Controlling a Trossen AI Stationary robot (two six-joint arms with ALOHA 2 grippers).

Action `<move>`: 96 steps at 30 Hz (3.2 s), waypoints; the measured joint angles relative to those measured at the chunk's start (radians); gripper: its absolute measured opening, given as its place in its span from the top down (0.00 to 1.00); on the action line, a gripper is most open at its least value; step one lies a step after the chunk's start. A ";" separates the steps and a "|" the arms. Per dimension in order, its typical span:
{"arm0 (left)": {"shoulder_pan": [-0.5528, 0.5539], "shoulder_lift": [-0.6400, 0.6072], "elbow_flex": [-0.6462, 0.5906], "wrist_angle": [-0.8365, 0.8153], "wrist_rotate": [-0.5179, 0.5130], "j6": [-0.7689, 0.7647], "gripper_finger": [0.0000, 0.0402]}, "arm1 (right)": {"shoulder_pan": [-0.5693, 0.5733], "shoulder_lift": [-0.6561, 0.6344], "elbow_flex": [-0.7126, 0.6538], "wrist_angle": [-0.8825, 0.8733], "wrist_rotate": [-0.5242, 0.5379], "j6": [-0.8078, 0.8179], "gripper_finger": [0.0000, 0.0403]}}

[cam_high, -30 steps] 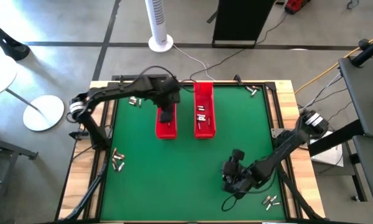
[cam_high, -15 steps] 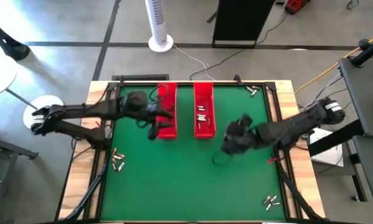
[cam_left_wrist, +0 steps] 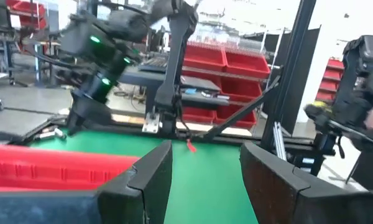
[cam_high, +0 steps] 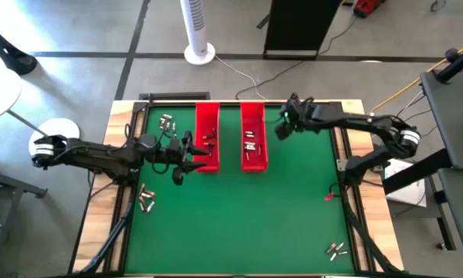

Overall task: Sort batteries
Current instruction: Put the silver battery into the right red bin

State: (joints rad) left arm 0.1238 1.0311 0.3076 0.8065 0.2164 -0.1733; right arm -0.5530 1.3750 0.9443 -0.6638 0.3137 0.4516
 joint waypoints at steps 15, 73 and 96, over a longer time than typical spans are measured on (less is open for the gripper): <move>0.005 -0.062 0.045 -0.050 0.002 0.207 0.58 | -0.308 0.165 0.020 0.053 -0.024 0.113 0.40; 0.011 -0.101 0.083 -0.322 -0.026 0.375 0.58 | -0.475 0.638 0.490 -0.335 -0.166 -0.234 0.88; 0.011 -0.101 0.083 -0.321 -0.026 0.371 0.58 | -0.290 0.214 -0.074 -0.056 -0.258 0.001 0.87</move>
State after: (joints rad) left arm 0.1345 0.9298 0.3908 0.4858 0.1909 0.1978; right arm -0.8434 1.5893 0.8703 -0.7197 0.0558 0.4522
